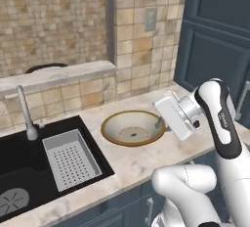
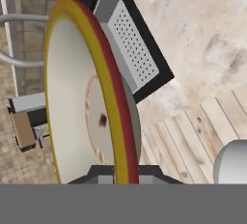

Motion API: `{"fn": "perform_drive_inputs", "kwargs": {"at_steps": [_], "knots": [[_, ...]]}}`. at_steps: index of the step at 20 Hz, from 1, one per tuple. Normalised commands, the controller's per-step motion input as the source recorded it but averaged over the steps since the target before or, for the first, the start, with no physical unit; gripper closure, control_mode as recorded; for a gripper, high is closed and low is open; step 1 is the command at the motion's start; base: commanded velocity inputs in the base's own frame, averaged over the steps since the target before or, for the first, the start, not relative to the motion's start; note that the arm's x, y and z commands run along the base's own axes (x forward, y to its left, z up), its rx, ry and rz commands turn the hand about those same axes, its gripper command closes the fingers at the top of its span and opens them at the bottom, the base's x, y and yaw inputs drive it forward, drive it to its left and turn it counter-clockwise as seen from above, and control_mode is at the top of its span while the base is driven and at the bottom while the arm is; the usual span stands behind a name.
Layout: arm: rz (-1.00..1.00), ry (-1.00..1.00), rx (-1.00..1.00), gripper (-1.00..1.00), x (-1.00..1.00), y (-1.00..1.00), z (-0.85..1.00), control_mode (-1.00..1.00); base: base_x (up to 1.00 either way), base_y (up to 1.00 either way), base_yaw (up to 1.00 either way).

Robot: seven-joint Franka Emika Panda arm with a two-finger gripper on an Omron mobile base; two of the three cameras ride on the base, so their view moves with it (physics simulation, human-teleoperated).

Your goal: Pick the cup and bowl from the counter and place them on the counter next to the sink.

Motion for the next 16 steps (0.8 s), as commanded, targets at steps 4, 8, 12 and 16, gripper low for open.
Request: {"fn": "perform_drive_inputs", "kwargs": {"at_steps": [4,8,12,16], "knots": [[0.00,0.00,0.00,1.00,0.00,0.00,0.00,1.00,0.65,-0.50,0.14],[0.00,0.00,0.00,1.00,0.00,0.00,0.00,1.00,0.00,0.00,0.00],[0.00,0.00,0.00,1.00,0.00,0.00,0.00,1.00,0.00,0.00,0.00],[0.00,0.00,0.00,1.00,0.00,0.00,0.00,1.00,0.00,0.00,0.00]]}}
